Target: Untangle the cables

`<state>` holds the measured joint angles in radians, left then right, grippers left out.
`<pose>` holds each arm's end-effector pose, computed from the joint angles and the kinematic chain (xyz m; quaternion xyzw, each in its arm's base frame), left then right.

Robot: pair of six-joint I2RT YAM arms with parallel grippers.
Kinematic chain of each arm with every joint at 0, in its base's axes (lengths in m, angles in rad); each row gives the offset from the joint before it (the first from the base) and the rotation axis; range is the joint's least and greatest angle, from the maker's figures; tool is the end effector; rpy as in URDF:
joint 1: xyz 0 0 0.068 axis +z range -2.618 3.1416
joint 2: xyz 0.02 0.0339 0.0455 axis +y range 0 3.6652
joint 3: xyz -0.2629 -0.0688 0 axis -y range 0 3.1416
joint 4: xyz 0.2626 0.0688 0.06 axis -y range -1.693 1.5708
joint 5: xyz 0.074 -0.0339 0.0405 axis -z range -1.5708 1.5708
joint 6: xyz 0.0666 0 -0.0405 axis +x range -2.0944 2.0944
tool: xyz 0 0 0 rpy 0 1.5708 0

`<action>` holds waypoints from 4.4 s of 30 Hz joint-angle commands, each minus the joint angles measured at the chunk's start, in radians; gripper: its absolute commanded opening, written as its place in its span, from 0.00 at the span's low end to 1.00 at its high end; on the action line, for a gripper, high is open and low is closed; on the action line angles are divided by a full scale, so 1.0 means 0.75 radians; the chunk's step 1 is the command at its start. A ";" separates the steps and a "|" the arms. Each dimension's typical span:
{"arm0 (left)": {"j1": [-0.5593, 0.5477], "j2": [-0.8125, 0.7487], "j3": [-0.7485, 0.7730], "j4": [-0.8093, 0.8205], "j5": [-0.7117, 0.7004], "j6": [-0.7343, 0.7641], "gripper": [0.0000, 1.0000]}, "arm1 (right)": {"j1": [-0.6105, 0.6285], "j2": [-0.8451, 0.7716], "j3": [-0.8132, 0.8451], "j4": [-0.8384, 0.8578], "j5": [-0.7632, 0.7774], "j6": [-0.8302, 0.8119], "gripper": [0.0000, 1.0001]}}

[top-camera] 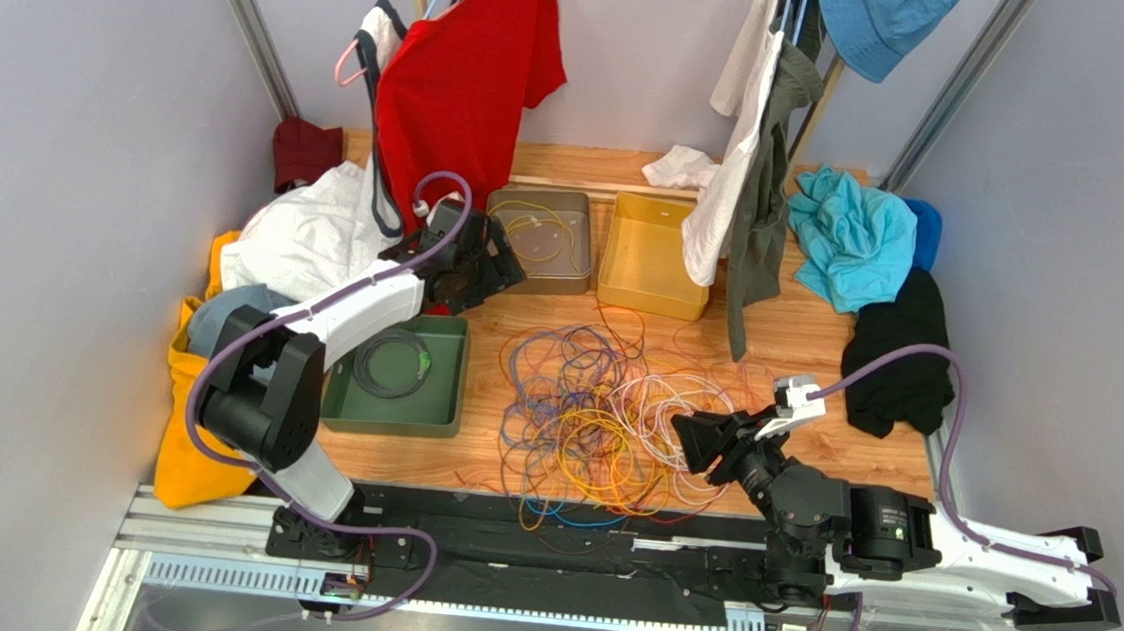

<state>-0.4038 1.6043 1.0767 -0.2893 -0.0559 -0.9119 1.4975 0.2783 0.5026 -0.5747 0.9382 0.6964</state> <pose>0.3528 -0.1467 0.1935 -0.2435 0.8970 -0.2044 0.3070 0.0621 0.1121 0.2637 -0.0465 0.7742 0.2857 0.5629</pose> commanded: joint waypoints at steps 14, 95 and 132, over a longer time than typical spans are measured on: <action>0.015 -0.243 0.027 -0.091 -0.013 0.124 0.99 | 0.000 0.279 0.091 0.218 -0.075 -0.141 0.42; -0.049 0.334 0.548 0.046 -0.001 0.250 0.71 | 0.000 -0.036 -0.032 0.067 0.087 -0.065 0.41; -0.914 -1.161 -0.736 -0.007 -0.494 -0.073 0.96 | -0.070 0.731 -0.122 0.224 -0.361 0.272 0.70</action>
<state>-1.0798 0.7700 0.4984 -0.2661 -0.4122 -0.9859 1.4868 0.7666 0.4328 -0.5621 0.7383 0.8684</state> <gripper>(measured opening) 0.930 0.663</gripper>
